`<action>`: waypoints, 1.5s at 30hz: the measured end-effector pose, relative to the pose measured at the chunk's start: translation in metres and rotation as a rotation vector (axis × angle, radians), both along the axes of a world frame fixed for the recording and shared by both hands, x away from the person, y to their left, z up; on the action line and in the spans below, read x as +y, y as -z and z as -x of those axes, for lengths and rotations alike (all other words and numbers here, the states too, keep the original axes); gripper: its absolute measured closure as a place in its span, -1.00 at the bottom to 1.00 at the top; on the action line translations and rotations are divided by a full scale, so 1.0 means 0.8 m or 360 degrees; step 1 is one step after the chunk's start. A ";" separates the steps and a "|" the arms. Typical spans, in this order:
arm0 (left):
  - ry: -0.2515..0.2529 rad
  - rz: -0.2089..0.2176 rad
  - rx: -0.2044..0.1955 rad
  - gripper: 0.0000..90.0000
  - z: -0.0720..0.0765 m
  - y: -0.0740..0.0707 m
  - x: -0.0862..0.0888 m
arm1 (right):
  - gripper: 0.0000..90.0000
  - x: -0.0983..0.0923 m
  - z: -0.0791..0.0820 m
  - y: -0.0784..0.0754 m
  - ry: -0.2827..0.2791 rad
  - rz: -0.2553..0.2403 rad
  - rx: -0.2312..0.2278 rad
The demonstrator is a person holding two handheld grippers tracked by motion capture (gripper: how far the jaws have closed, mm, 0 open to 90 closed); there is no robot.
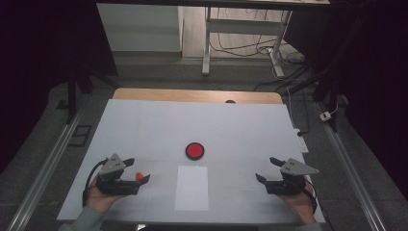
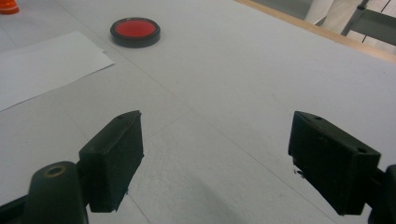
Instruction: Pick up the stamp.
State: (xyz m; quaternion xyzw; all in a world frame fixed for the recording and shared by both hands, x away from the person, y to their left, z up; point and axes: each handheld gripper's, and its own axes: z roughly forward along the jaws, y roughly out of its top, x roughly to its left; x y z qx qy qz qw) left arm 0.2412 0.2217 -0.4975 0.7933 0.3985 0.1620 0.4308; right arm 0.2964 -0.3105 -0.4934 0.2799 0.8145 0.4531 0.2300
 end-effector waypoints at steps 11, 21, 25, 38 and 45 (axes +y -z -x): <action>0.0000 -0.0009 -0.0017 -0.67 0.004 -0.004 -0.001 | -0.52 -0.001 0.002 -0.002 -0.0023 -0.0057 -0.0010; 0.0010 -0.0014 -0.0005 -0.66 -0.001 -0.003 -0.003 | -0.47 -0.004 0.002 0.001 -0.0014 -0.0052 0.0004; 0.0012 -0.0020 -0.0006 -0.66 -0.005 -0.004 -0.006 | -0.46 -0.004 0.004 0.003 -0.0014 -0.0038 0.0015; -0.0015 -0.0051 0.0020 -0.61 -0.021 -0.003 -0.005 | -0.41 -0.004 0.005 0.007 -0.0007 -0.0046 0.0032; -0.0027 -0.0121 0.0090 -0.57 -0.024 0.002 -0.004 | -0.40 -0.003 0.006 0.008 -0.0012 -0.0028 0.0040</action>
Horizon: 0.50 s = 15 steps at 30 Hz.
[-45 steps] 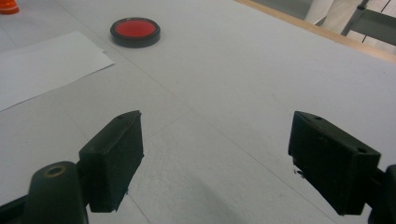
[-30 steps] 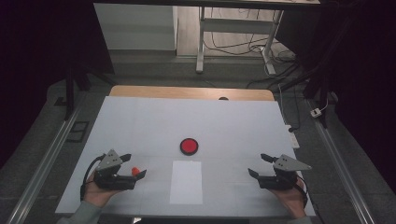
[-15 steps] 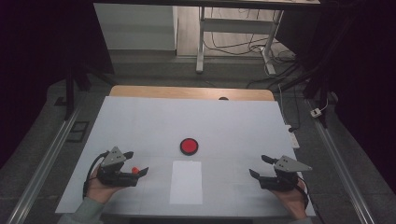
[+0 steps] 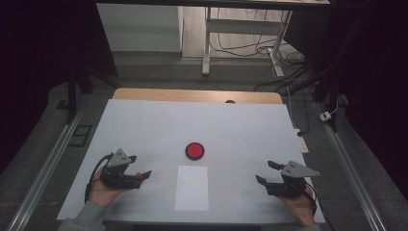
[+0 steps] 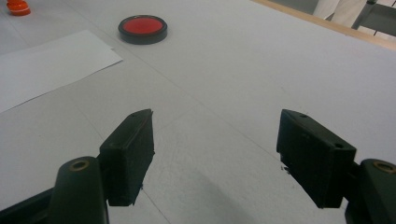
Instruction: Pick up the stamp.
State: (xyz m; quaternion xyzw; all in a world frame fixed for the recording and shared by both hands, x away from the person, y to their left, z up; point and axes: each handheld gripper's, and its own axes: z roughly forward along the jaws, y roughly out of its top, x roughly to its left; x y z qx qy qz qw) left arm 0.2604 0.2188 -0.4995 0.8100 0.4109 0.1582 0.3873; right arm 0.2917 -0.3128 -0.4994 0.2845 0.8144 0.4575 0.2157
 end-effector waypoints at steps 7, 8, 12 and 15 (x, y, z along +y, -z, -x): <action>0.0019 -0.0060 0.0010 -0.51 0.000 0.004 -0.001 | -0.39 0.000 0.002 0.002 0.0001 0.0007 0.0010; 0.0015 -0.0064 0.0011 -0.50 0.000 0.005 -0.001 | -0.38 0.000 0.002 0.002 0.0001 0.0004 0.0009; 0.0008 -0.0072 0.0036 -0.47 -0.001 0.012 0.003 | -0.38 0.000 0.001 0.003 0.0000 0.0003 0.0008; 0.0012 -0.0079 0.0057 -0.44 -0.002 0.016 0.004 | -0.38 0.000 0.001 0.003 -0.0001 0.0006 0.0010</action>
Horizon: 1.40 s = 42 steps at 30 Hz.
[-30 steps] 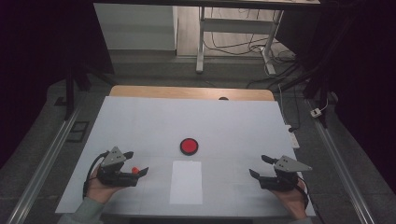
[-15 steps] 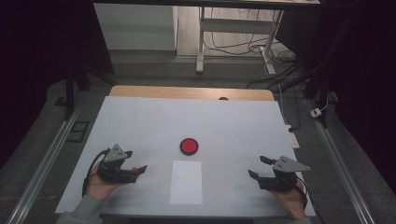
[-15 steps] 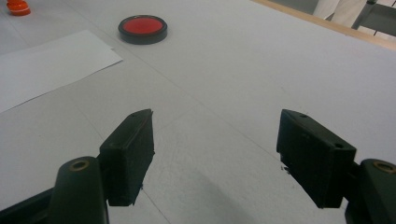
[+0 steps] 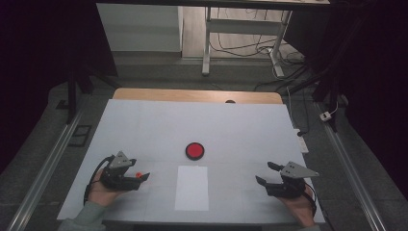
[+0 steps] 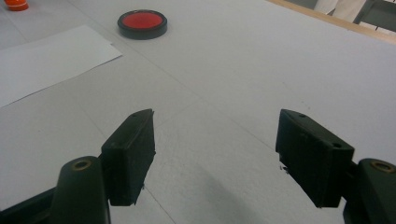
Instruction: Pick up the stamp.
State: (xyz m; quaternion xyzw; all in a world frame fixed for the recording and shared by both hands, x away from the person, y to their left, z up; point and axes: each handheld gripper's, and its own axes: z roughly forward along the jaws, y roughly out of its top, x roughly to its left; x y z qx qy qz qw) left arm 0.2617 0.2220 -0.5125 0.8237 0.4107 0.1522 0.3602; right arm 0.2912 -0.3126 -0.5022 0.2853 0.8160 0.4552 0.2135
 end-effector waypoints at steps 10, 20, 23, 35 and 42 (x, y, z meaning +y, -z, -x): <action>-0.0002 -0.0014 0.0048 -0.23 0.003 0.011 0.006 | -0.38 -0.001 0.000 0.001 0.0010 -0.0009 0.0001; 0.0059 -0.0041 0.0068 0.03 0.002 0.015 0.005 | -0.38 -0.002 0.000 0.001 0.0025 -0.0009 0.0003; 0.0073 -0.0052 0.0073 0.13 0.003 0.016 0.004 | -0.38 -0.002 0.000 0.001 0.0030 -0.0010 0.0003; 0.0096 -0.0080 0.0078 0.56 0.003 0.019 0.006 | -0.38 -0.003 0.000 0.002 0.0020 -0.0013 0.0016; 0.0108 -0.0081 0.0083 0.59 0.003 0.018 0.007 | -0.38 -0.003 0.000 0.002 0.0021 -0.0003 0.0015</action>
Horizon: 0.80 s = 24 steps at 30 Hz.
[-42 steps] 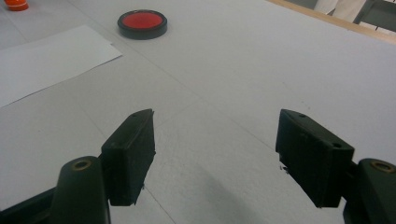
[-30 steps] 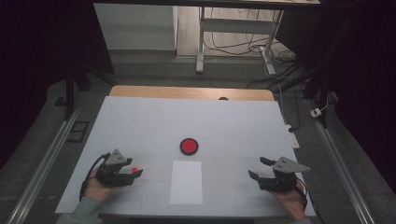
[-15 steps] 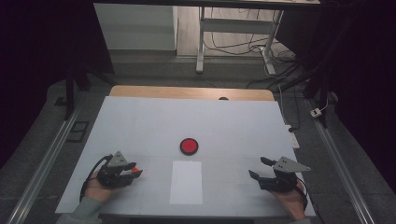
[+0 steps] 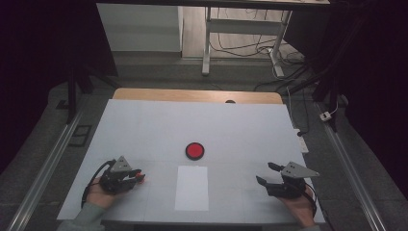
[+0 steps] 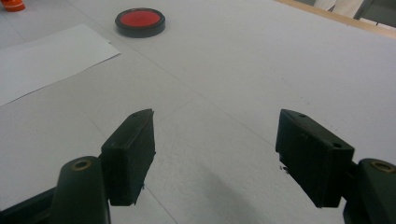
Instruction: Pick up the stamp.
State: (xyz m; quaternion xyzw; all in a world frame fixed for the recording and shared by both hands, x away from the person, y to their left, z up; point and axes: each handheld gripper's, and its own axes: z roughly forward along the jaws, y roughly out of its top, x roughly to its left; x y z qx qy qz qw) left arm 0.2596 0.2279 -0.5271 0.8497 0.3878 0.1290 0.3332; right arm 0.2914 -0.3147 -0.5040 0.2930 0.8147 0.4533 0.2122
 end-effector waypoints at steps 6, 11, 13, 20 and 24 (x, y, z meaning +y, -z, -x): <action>-0.0011 0.0015 -0.0009 0.59 0.000 -0.001 0.001 | -0.38 0.000 0.000 0.000 -0.0003 0.0001 0.0001; -0.0021 0.0031 -0.0018 0.59 0.000 -0.003 0.002 | -0.38 0.001 0.000 0.001 -0.0006 0.0008 -0.0001; -0.0022 0.0048 -0.0021 0.59 0.000 -0.003 0.003 | -0.38 0.001 0.000 0.001 -0.0005 0.0007 0.0000; -0.0020 0.0146 -0.0073 0.59 0.000 -0.013 0.003 | -0.38 0.001 0.000 0.001 0.0000 0.0004 0.0000; -0.0016 0.0190 -0.0093 0.59 0.000 -0.018 0.003 | -0.38 0.002 0.000 0.001 0.0003 0.0004 -0.0001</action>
